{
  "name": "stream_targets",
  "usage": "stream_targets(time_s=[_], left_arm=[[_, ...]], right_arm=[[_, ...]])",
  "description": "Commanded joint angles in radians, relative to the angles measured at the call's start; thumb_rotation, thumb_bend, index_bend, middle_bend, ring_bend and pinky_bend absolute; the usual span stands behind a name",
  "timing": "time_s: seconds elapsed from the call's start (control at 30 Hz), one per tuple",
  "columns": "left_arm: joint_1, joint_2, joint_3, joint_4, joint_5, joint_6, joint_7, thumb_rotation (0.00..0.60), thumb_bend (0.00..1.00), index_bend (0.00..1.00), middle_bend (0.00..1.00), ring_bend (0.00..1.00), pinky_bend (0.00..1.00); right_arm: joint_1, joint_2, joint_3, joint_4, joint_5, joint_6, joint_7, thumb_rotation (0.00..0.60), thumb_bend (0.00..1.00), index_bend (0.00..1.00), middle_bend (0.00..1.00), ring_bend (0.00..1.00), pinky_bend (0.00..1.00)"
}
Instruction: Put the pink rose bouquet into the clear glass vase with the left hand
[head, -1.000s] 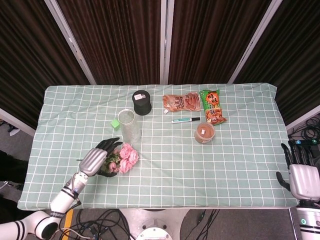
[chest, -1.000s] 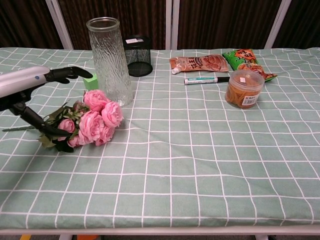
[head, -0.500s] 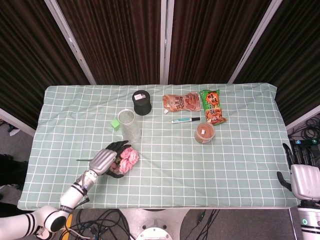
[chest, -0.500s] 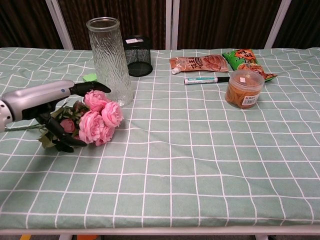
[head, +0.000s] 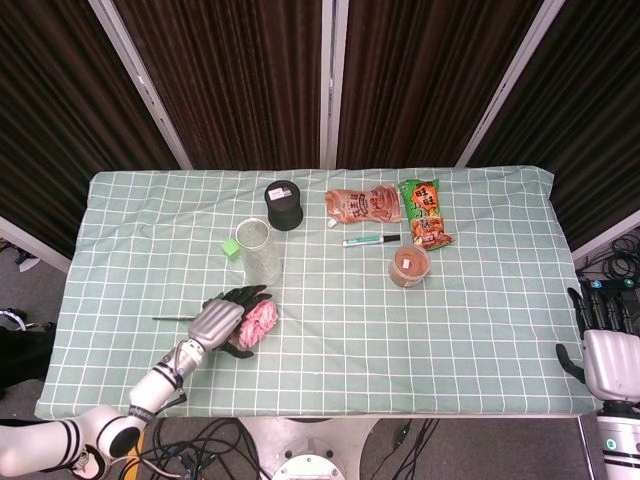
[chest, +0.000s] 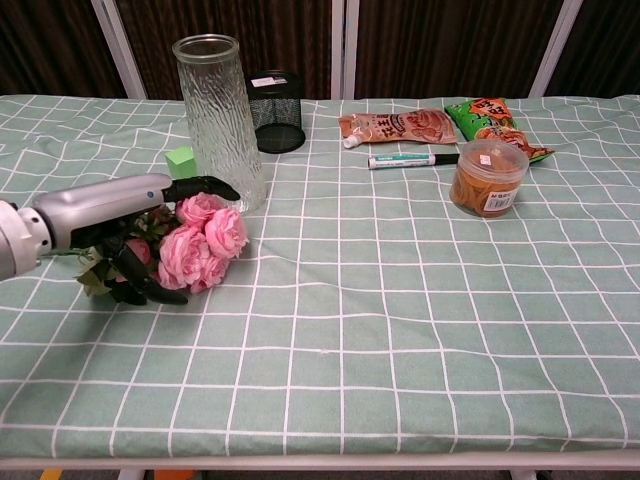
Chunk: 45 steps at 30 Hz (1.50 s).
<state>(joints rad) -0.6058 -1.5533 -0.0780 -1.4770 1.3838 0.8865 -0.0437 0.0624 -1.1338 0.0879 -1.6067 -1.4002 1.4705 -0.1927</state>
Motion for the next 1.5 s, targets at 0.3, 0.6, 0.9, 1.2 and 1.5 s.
stream_targets(time_s=[0.3, 0.6, 0.9, 1.2, 1.5], left_arm=[[-0.009, -0.021, -0.004, 0.024, -0.026, 0.023, 0.057, 0.600, 0.10, 0.17, 0.15, 0.11, 0.16], [-0.009, -0.030, -0.004, 0.037, -0.042, 0.042, 0.101, 0.600, 0.14, 0.30, 0.25, 0.21, 0.30], [0.003, -0.016, -0.005, 0.017, -0.020, 0.110, 0.149, 0.600, 0.18, 0.44, 0.39, 0.34, 0.49], [0.018, 0.023, 0.004, -0.025, 0.006, 0.152, 0.154, 0.600, 0.21, 0.49, 0.44, 0.39, 0.53], [0.058, 0.160, -0.016, -0.143, 0.045, 0.266, 0.202, 0.600, 0.21, 0.49, 0.44, 0.39, 0.53]], right_arm=[[-0.001, 0.002, -0.001, 0.004, 0.003, -0.006, 0.015, 0.600, 0.25, 0.00, 0.00, 0.00, 0.00], [-0.002, 0.003, -0.001, 0.000, 0.005, -0.007, 0.014, 0.600, 0.25, 0.00, 0.00, 0.00, 0.00], [-0.003, 0.006, 0.000, -0.003, 0.011, -0.010, 0.017, 0.600, 0.25, 0.00, 0.00, 0.00, 0.00], [-0.005, 0.011, -0.001, -0.010, 0.011, -0.009, 0.021, 0.600, 0.25, 0.00, 0.00, 0.00, 0.00], [-0.003, 0.012, 0.002, -0.017, 0.007, -0.006, 0.020, 0.600, 0.25, 0.00, 0.00, 0.00, 0.00]])
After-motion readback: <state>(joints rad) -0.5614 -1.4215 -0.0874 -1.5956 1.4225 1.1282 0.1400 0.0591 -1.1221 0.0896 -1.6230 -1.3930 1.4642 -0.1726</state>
